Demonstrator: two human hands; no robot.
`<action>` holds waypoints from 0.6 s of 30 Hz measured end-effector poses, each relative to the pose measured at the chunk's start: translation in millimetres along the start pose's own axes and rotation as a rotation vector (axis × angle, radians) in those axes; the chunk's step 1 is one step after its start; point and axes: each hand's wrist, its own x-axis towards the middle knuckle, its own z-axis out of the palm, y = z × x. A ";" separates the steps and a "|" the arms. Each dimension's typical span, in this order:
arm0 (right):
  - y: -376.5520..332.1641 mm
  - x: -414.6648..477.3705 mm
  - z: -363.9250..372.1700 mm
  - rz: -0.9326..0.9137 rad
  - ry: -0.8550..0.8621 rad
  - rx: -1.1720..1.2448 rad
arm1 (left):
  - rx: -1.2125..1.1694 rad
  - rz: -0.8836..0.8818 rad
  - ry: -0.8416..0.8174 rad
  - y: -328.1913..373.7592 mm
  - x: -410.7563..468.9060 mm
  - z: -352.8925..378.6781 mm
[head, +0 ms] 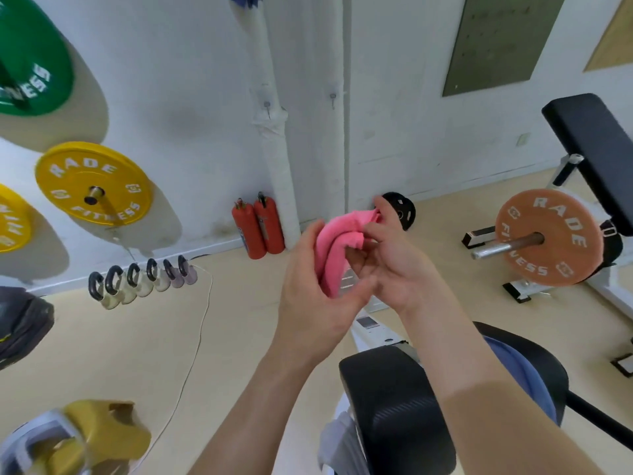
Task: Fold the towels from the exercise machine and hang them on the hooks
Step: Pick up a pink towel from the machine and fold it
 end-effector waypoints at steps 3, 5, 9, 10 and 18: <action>2.4 -5.3 7.6 0.091 -0.151 -0.064 | 0.229 0.040 0.101 3.7 11.2 -14.5; -6.7 -8.5 2.7 0.154 -0.248 -0.167 | 0.294 0.049 0.054 3.9 18.0 -31.4; -30.9 -17.0 -1.9 0.002 -0.216 -1.299 | 0.508 0.032 -0.023 6.3 35.7 -69.4; -31.7 -20.0 4.3 -0.091 -0.172 -1.561 | 0.560 0.027 -0.062 8.3 40.6 -76.5; 36.5 -12.4 64.9 -0.523 -0.308 -1.509 | 0.554 0.038 -0.223 16.1 59.0 -125.2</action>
